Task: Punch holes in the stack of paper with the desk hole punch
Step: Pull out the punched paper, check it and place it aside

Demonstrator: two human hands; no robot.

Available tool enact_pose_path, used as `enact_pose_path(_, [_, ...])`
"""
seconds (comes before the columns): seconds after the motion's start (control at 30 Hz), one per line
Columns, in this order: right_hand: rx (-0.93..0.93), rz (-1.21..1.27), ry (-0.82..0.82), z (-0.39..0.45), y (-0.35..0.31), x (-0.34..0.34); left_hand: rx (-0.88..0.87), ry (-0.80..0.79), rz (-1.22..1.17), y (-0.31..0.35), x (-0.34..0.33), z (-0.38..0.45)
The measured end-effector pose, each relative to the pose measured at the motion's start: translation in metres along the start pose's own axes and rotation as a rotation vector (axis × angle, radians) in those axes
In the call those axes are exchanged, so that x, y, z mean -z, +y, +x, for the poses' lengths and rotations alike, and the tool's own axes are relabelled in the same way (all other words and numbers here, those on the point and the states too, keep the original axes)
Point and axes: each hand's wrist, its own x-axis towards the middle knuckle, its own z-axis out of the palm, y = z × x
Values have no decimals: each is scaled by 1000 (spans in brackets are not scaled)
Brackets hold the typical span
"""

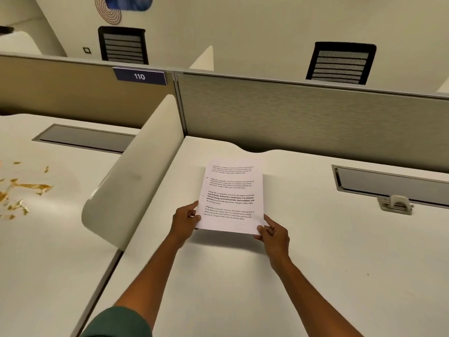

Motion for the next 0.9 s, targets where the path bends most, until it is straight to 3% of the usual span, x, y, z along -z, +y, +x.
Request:
enact_pose_path(0.43, [-35, -41, -35, 31, -13, -80, 19, 45, 89, -11, 49, 68])
enact_pose_path(0.7, [-25, -76, -44, 63, -19, -125, 33, 181, 239, -14, 56, 116])
enact_pose_path(0.9, [17, -130, -85, 82, -34, -149, -76, 260, 345, -16, 56, 143])
